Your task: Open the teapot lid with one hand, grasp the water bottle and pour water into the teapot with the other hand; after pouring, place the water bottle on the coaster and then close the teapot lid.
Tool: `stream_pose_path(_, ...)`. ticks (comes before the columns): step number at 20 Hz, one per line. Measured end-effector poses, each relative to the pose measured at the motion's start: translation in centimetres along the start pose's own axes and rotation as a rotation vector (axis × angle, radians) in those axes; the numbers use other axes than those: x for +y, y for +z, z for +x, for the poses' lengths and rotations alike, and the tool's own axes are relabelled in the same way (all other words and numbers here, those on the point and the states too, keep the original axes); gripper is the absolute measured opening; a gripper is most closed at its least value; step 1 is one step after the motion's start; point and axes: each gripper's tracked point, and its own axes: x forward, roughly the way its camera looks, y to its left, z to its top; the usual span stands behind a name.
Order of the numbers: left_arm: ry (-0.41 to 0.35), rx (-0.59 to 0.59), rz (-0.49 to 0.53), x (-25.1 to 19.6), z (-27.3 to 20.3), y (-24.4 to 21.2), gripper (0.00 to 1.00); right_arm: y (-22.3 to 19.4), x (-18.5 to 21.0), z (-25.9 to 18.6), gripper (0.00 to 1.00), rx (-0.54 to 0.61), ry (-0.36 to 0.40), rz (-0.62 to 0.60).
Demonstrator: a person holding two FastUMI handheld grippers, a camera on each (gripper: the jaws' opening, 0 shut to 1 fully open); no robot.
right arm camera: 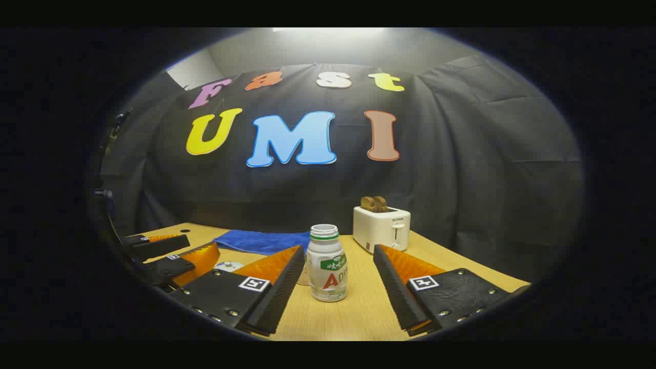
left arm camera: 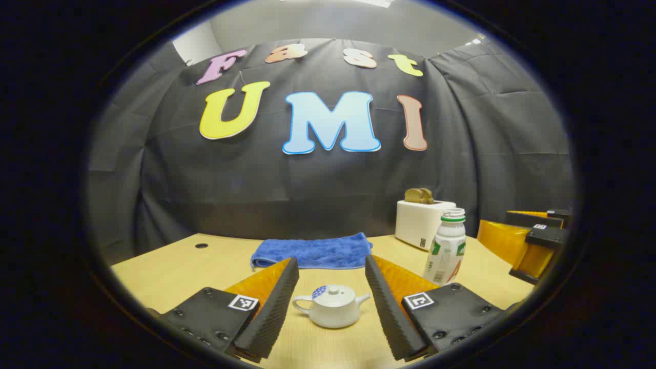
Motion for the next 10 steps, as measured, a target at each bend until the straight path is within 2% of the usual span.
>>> stream_pose_path(5, -0.010, 0.040, -0.001, -0.5, 2.3, -1.2, 0.89, 0.0, -0.2, 0.3, 0.84, -0.004, 0.004, 0.002)
stream_pose_path(8, -0.008, 0.067, 0.007, -0.5, 3.5, -1.9, 0.80, -0.5, -0.2, 0.5, 0.84, 0.005, 0.011, 0.007)
stream_pose_path(10, -0.001, 0.087, 0.013, -0.4, 4.4, -2.6, 0.79, -0.9, -0.4, 0.6, 0.84, 0.015, 0.010, 0.013)
